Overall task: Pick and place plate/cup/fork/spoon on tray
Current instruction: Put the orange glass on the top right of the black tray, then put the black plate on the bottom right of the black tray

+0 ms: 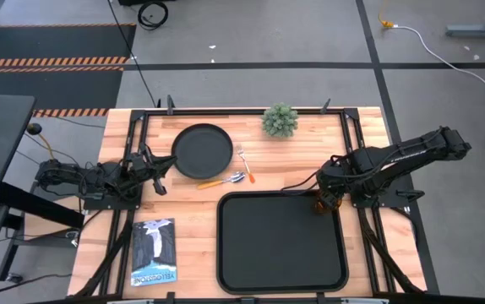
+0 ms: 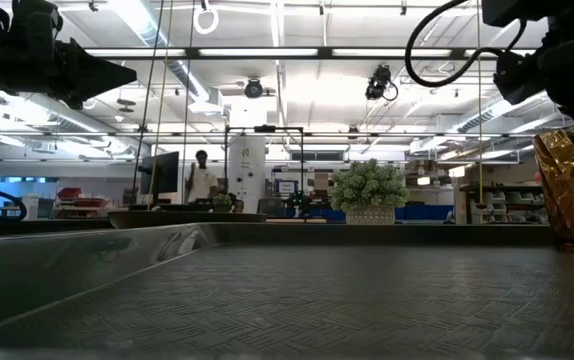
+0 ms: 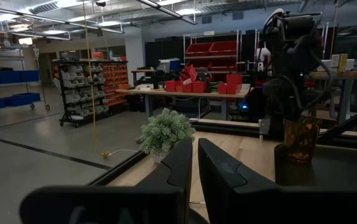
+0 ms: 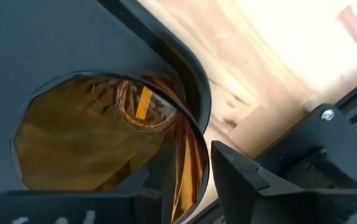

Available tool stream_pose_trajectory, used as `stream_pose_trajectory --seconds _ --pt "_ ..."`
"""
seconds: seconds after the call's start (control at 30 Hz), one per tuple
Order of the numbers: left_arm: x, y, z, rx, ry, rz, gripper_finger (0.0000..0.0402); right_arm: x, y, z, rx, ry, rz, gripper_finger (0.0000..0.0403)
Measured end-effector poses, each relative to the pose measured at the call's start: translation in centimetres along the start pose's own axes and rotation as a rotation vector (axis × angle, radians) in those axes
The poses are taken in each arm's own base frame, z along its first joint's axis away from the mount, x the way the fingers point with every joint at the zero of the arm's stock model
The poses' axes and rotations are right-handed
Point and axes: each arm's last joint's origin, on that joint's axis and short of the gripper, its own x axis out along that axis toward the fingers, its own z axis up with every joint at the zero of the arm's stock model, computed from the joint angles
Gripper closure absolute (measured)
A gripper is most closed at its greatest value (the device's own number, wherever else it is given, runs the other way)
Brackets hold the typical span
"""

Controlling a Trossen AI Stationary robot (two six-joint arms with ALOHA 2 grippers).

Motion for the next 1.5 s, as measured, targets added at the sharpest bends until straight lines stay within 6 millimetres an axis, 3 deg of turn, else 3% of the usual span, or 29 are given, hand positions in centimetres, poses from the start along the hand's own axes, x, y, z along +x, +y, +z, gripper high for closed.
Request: stream_pose_trajectory --seconds 0.63,0.83,1.07,1.5 --pt "0.0 0.0 -0.2 0.009 0.02 -0.002 0.0365 -6.1 -0.3 1.4 -0.009 -0.045 0.079 0.0279" --pt "0.0 0.0 -0.2 0.007 0.02 -0.002 0.0365 -7.9 -0.7 2.3 -0.011 -0.154 0.06 0.0279" --pt "0.0 0.0 -0.2 -0.024 0.02 -0.002 0.0365 -7.5 -0.3 4.9 -0.093 -0.23 0.03 0.0279" --pt "0.0 0.0 -0.4 -0.051 0.04 -0.003 0.0365 -4.6 1.8 13.6 -0.321 -0.331 0.049 0.0279"
